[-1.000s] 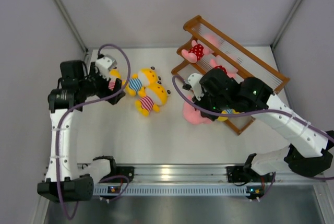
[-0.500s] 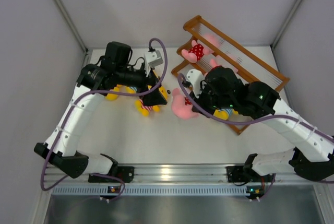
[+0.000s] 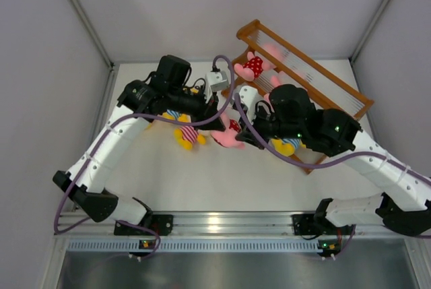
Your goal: Place and organize the stuffed toys onto the shelf
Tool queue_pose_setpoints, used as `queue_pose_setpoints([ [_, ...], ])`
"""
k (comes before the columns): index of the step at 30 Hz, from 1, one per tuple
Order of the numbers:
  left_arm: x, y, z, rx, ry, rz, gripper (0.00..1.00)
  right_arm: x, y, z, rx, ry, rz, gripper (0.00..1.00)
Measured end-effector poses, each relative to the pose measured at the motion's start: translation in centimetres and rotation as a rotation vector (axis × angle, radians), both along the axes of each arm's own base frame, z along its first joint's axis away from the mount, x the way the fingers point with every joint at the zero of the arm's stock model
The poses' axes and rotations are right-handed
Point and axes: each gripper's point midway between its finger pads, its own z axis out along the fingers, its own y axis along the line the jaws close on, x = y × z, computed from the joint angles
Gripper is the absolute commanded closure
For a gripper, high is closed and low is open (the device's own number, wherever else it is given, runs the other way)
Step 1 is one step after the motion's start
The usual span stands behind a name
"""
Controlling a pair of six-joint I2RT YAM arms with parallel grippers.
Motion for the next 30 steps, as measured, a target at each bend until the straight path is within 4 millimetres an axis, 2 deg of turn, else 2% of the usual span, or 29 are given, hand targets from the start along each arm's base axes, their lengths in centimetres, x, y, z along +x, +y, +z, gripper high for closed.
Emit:
queue_pose_setpoints([
  [1, -0.1, -0.1, 0.2, -0.010, 0.005, -0.005, 1.00, -0.1, 0.1, 0.1, 0.013, -0.004, 0.007, 1.00],
  [4, -0.4, -0.4, 0.5, -0.028, 0.009, -0.025, 1.00, -0.4, 0.6, 0.0, 0.042, -0.003, 0.031, 0.99],
  [5, -0.5, -0.5, 0.5, -0.030, 0.016, -0.027, 1.00, -0.4, 0.7, -0.1, 0.051, -0.001, 0.034, 0.79],
  [7, -0.5, -0.5, 0.4, -0.030, 0.019, -0.026, 1.00, -0.5, 1.0, -0.2, 0.081, 0.008, 0.027, 0.51],
  [8, -0.4, -0.4, 0.4, -0.030, 0.018, -0.024, 1.00, -0.5, 1.2, -0.2, 0.103, 0.010, 0.019, 0.32],
  [10, -0.3, -0.5, 0.5, -0.035, 0.007, -0.027, 1.00, -0.6, 1.3, -0.3, 0.145, 0.011, 0.013, 0.14],
  [11, -0.3, -0.5, 0.4, -0.038, 0.001, -0.029, 1.00, -0.6, 1.3, -0.3, 0.167, 0.011, 0.008, 0.12],
  [15, -0.9, -0.2, 0.3, -0.049, -0.019, -0.048, 1.00, -0.6, 0.6, 0.8, 0.269, -0.012, -0.023, 0.10],
  [19, -1.6, 0.1, 1.2, -0.078, -0.054, -0.062, 1.00, 0.0, 1.0, 2.8, 0.336, -0.046, -0.039, 0.09],
  [23, -2.0, 0.2, 1.7, -0.093, -0.072, -0.074, 1.00, 1.2, 1.8, 2.7, 0.325, -0.038, -0.052, 0.09],
  [26, -2.0, 0.3, 1.7, -0.093, -0.078, -0.076, 1.00, 2.6, 2.6, 1.6, 0.293, -0.018, -0.074, 0.12],
  [27, -1.9, 0.3, 1.7, -0.092, -0.081, -0.075, 1.00, 2.8, 2.8, 1.1, 0.281, -0.005, -0.078, 0.15],
  [29, -1.8, 0.3, 1.7, -0.089, -0.087, -0.074, 1.00, 3.0, 3.1, 0.4, 0.267, 0.011, -0.071, 0.36],
  [30, -1.8, 0.3, 1.6, -0.086, -0.092, -0.071, 1.00, 2.9, 3.3, 0.3, 0.267, 0.020, -0.065, 0.59],
])
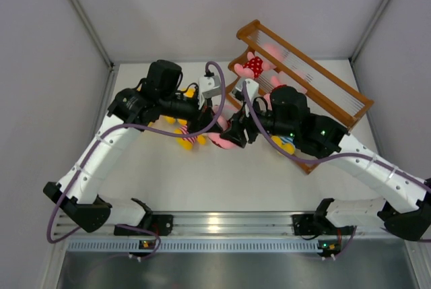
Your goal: Place and organize the stuffed toys onto the shelf
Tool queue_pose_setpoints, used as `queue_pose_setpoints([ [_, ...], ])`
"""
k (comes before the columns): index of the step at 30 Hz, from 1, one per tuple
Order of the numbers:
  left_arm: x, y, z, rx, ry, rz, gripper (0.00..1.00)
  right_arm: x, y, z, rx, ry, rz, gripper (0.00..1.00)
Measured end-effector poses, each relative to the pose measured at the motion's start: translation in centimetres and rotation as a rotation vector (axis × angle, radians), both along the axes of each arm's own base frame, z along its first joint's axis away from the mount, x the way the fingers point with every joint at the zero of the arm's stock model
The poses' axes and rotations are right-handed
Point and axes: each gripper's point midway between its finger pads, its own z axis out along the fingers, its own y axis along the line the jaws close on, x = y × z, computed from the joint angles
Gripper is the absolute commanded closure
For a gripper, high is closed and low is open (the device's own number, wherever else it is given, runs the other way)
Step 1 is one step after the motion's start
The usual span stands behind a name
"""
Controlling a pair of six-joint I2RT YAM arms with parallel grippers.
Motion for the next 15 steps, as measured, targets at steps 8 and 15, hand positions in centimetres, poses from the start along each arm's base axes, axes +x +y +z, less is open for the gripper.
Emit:
queue_pose_setpoints([
  [8, 0.7, 0.2, 0.0, 0.011, -0.021, 0.036, 0.25, -0.4, 0.0, 0.4, -0.075, 0.046, 0.032, 1.00],
  [15, 2.4, 1.3, 0.0, 0.060, -0.089, 0.153, 0.02, 0.6, -4.4, 1.3, -0.335, 0.019, -0.065, 1.00],
])
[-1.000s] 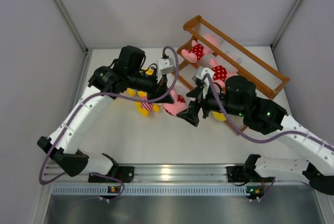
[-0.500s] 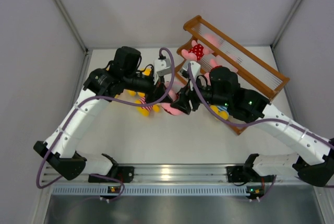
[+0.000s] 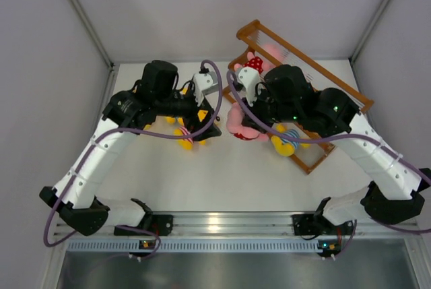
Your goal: Place and organize the stuffed toys onto the shelf
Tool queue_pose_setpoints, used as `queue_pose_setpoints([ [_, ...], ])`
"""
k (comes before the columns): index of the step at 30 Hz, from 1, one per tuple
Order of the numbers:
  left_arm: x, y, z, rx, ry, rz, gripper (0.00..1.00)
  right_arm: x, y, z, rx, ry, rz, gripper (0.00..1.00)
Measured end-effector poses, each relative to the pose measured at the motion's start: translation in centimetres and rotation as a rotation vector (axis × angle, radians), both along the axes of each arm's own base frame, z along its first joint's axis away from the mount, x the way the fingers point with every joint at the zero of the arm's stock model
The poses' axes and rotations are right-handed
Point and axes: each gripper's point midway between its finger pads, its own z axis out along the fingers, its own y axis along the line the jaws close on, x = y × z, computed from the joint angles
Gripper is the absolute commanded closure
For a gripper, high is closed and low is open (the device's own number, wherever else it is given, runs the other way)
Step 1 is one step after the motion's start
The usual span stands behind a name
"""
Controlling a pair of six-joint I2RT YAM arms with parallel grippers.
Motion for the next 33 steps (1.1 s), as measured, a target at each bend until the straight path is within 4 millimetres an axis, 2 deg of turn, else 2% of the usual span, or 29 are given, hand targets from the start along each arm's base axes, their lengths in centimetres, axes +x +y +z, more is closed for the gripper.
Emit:
queue_pose_setpoints([
  [3, 1.6, 0.8, -0.4, 0.044, -0.039, 0.083, 0.02, 0.8, -1.7, 0.1, -0.099, -0.018, -0.053, 1.00],
  [8, 2.9, 1.6, -0.7, 0.086, -0.071, 0.157, 0.02, 1.1, -3.9, -2.2, -0.237, 0.017, -0.086, 1.00],
  [12, 3.3, 1.9, -0.7, 0.098, -0.082, 0.174, 0.02, 1.3, -5.9, -3.4, -0.291, 0.029, -0.130, 1.00],
  [15, 3.4, 1.9, -0.8, 0.102, -0.083, 0.177, 0.02, 0.8, -8.1, -4.4, -0.329, 0.036, -0.162, 1.00],
  [20, 3.6, 1.7, -1.2, 0.111, -0.075, 0.175, 0.02, 1.1, -11.7, -4.8, -0.372, 0.007, -0.244, 1.00],
  [26, 3.8, 1.6, -1.5, 0.118, -0.069, 0.174, 0.02, 1.4, -15.5, -8.2, -0.527, 0.024, -0.329, 1.00],
  [28, 3.8, 1.6, -1.5, 0.118, -0.071, 0.173, 0.02, 1.2, -16.1, -9.1, -0.566, 0.042, -0.328, 1.00],
  [33, 3.9, 1.6, -1.5, 0.120, -0.077, 0.169, 0.02, 0.9, -15.4, -8.7, -0.529, 0.052, -0.285, 1.00],
])
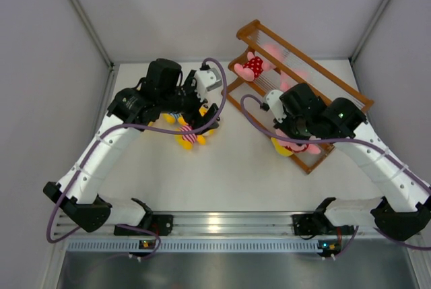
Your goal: Place and organize the stuffed toys onto the shelf
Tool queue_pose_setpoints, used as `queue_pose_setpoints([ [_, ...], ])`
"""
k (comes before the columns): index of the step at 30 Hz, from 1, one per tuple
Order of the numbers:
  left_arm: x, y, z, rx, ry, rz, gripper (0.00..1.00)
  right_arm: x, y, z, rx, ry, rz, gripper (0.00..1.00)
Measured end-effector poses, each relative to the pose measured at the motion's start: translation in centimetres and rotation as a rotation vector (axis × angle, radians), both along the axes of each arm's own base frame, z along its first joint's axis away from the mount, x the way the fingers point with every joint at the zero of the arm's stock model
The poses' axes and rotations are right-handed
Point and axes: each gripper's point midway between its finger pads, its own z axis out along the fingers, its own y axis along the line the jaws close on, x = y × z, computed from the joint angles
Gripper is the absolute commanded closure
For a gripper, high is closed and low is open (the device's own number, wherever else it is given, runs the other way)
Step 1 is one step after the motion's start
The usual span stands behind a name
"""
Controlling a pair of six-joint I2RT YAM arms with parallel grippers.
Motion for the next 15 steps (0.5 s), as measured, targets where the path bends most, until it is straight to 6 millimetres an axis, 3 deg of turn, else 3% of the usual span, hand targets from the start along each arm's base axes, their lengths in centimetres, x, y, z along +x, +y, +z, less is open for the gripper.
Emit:
queue_pose_setpoints([
  [10, 0.0, 0.0, 0.0, 0.004, -0.008, -0.006, 0.02, -0.7, 1.2, 0.0, 0.052, 0.039, 0.045, 1.00],
  [15, 0.0, 0.0, 0.0, 0.004, -0.009, -0.007, 0.02, -0.3, 0.7, 0.1, 0.034, 0.019, 0.019, 1.00],
])
